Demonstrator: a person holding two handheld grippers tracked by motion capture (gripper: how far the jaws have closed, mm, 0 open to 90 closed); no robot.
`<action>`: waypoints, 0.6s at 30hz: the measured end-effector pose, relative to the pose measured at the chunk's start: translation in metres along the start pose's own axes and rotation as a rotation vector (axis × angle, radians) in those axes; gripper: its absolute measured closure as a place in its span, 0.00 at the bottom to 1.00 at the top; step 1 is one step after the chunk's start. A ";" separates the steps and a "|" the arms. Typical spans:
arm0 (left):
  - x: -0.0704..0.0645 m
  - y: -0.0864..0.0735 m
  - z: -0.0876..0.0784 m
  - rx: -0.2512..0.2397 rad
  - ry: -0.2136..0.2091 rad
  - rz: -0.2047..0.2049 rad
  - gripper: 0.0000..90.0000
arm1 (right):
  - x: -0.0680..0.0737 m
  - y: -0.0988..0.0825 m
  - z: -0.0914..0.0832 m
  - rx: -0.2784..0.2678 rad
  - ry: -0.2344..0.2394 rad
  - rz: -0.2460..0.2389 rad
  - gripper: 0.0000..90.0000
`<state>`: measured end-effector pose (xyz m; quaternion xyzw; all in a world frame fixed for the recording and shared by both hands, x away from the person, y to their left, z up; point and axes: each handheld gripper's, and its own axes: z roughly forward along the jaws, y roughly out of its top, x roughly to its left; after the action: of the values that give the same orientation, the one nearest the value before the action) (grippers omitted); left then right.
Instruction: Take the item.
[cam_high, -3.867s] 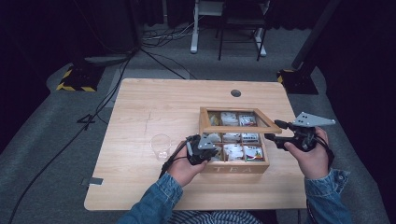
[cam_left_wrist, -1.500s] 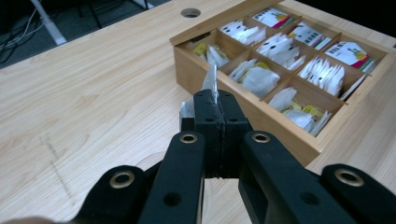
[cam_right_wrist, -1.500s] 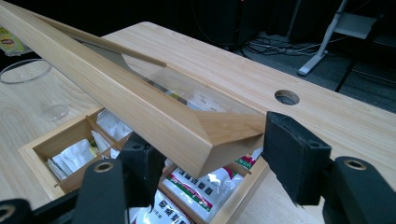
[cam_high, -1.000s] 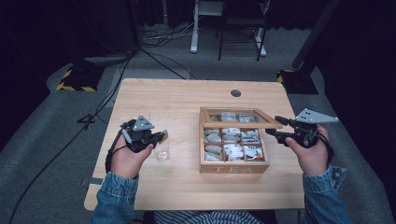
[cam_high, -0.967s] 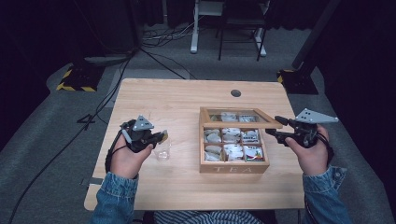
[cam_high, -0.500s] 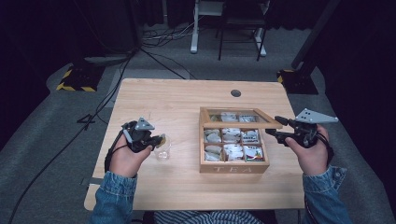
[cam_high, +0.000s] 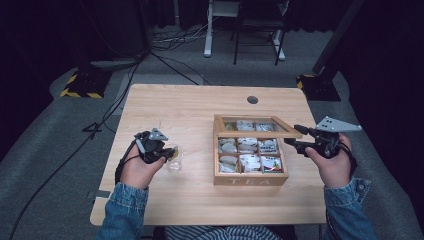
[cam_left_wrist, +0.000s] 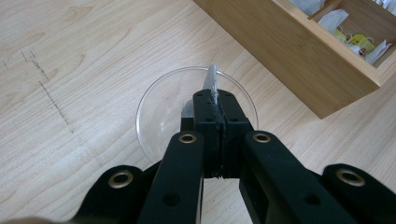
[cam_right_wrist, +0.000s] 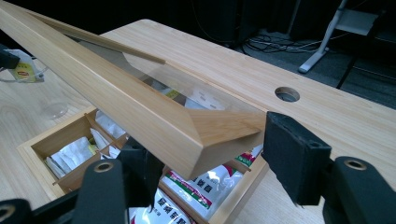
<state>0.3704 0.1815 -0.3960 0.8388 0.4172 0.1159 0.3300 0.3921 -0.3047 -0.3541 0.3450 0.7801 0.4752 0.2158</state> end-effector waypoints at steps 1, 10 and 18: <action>0.000 0.000 0.000 0.002 0.000 0.001 0.98 | 0.000 0.000 0.000 0.000 0.000 0.000 0.44; 0.000 0.001 0.000 -0.042 -0.016 -0.001 0.81 | 0.000 0.000 0.001 0.005 0.003 0.001 0.44; 0.000 0.002 -0.007 -0.099 -0.005 -0.007 0.61 | -0.001 -0.001 0.002 0.006 0.003 0.003 0.44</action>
<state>0.3687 0.1835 -0.3892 0.8202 0.4131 0.1332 0.3727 0.3932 -0.3045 -0.3556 0.3460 0.7814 0.4738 0.2128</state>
